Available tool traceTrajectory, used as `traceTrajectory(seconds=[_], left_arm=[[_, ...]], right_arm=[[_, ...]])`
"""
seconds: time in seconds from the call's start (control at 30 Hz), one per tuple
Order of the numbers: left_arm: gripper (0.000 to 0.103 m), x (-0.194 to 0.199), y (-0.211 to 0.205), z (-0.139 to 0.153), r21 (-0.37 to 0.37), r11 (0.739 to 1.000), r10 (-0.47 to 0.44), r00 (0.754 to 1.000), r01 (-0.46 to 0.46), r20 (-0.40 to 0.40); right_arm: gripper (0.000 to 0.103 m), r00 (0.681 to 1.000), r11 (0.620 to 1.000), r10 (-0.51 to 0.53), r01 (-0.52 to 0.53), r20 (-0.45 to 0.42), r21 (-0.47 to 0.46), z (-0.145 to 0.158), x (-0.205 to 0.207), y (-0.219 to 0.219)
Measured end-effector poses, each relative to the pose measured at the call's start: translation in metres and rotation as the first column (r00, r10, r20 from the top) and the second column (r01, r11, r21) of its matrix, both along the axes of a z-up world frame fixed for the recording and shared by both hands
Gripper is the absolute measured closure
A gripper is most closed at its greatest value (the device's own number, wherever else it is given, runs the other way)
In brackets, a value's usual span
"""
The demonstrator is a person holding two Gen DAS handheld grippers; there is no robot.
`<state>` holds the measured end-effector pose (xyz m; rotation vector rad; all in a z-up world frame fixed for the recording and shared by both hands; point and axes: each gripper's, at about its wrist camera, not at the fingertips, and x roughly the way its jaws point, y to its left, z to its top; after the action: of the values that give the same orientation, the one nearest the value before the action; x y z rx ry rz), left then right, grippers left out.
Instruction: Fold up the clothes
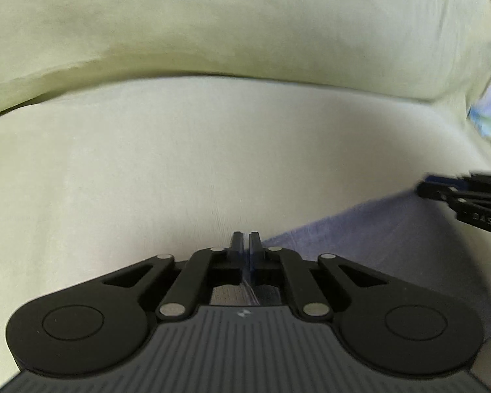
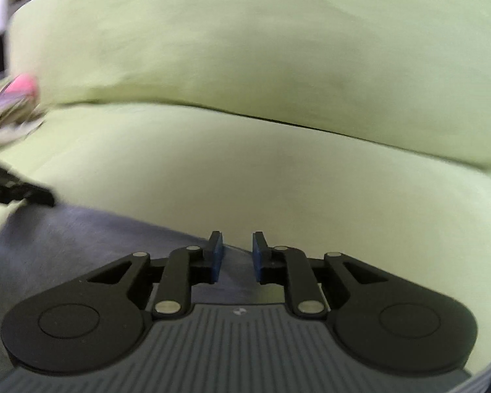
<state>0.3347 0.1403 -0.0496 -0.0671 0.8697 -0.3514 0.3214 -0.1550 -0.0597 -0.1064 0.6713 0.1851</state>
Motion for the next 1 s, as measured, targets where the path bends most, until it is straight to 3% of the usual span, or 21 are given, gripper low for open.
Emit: traceTrajectory(seconds=[0.1,0.17,0.27,0.37,0.47,0.6,0.7,0.87,0.93,1.0], left_arm=[[0.095,-0.029,-0.01,0.028,-0.085,0.996,-0.03,0.999,0.028,-0.017],[0.091,-0.05,-0.023,0.031,-0.125,0.99,-0.069,0.997,0.065,-0.03],[0.091,-0.079,-0.042,0.015,-0.127,0.985,-0.12,0.992,0.113,-0.046],[0.091,-0.103,-0.043,-0.032,-0.073,0.99,-0.125,0.99,0.121,-0.06],[0.092,-0.121,-0.023,-0.047,-0.091,0.986,-0.138,0.989,0.142,0.056],[0.096,-0.124,-0.013,-0.058,-0.055,0.978,-0.189,0.967,0.201,0.169],[0.096,-0.131,-0.013,-0.053,0.008,0.974,-0.221,0.942,0.227,0.253],[0.097,-0.167,-0.019,-0.031,0.061,0.983,-0.186,0.922,0.176,0.341],[0.096,-0.177,-0.028,-0.018,0.056,0.991,-0.13,0.931,0.118,0.342],[0.088,-0.183,-0.038,-0.009,0.048,0.997,-0.066,0.942,0.054,0.33]], right_arm=[[0.084,1.0,0.996,-0.027,0.027,-0.001,0.086,0.033,-0.039,-0.012],[0.081,0.999,0.994,0.02,-0.017,-0.034,0.104,0.042,-0.072,-0.004],[0.082,0.992,0.991,0.106,-0.1,-0.07,0.084,0.034,-0.1,0.017],[0.082,0.985,0.985,0.168,-0.17,-0.051,-0.042,0.004,-0.127,0.037],[0.083,0.982,0.971,0.186,-0.183,0.006,-0.151,-0.026,-0.154,0.038],[0.083,0.976,0.978,0.167,-0.146,0.142,-0.147,-0.04,-0.185,0.017],[0.081,0.966,0.981,0.169,-0.146,0.195,-0.127,-0.043,-0.185,0.007],[0.078,0.958,0.994,0.109,-0.1,0.263,-0.048,-0.036,-0.196,-0.008],[0.078,0.954,0.996,0.084,-0.076,0.288,-0.038,-0.026,-0.196,-0.006],[0.092,0.965,0.998,0.054,-0.06,0.258,0.016,-0.014,-0.189,0.008]])
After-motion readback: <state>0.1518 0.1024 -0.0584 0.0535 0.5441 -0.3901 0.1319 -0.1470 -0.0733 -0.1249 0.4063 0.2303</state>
